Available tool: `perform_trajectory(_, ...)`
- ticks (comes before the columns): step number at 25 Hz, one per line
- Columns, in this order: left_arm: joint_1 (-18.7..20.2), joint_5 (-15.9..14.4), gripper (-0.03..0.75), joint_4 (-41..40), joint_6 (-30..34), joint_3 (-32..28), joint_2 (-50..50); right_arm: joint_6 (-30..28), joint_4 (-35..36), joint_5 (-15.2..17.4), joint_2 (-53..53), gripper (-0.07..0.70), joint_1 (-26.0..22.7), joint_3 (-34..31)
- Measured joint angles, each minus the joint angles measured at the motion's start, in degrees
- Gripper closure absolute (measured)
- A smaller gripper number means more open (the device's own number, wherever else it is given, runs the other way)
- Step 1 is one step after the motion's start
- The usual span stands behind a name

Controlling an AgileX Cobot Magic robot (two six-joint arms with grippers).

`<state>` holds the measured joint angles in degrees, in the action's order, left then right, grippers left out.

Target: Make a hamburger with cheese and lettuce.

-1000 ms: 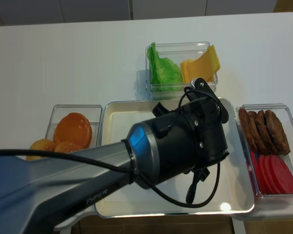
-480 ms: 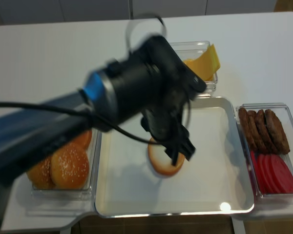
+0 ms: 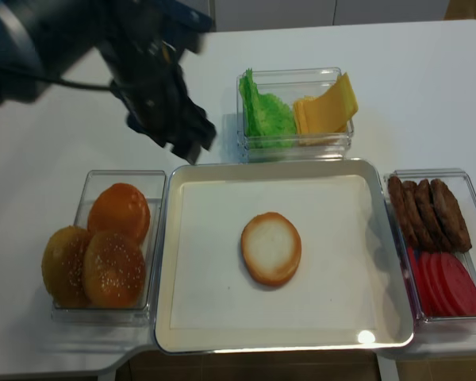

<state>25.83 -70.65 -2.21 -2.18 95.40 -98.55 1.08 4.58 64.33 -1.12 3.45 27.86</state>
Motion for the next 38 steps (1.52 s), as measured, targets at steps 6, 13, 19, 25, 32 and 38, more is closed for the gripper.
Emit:
perform_trajectory(6,-9.1,-0.3,0.312,3.3,1.2,0.0,4.2,0.1,0.0,0.0,0.0,0.479,0.0,0.0)
perform_trajectory(13,-16.2,-0.6,0.331,3.9,2.2,-3.6,11.8,0.1,0.0,0.0,0.0,0.479,0.0,0.0)
perform_trajectory(19,-18.4,-0.7,0.331,2.2,2.2,-14.9,23.9,0.1,0.0,0.0,0.0,0.479,0.0,0.0)
perform_trajectory(25,-18.4,-1.2,0.331,0.8,1.2,-26.5,38.5,0.1,0.0,0.0,0.0,0.479,0.0,0.0)
perform_trajectory(32,-18.4,-1.4,0.331,0.8,-0.8,-39.0,57.0,0.1,0.0,0.0,0.0,0.479,0.0,0.0)
perform_trajectory(38,-18.4,-1.9,0.331,0.8,-1.0,-47.3,73.4,0.1,0.0,0.0,0.0,0.479,0.0,0.0)
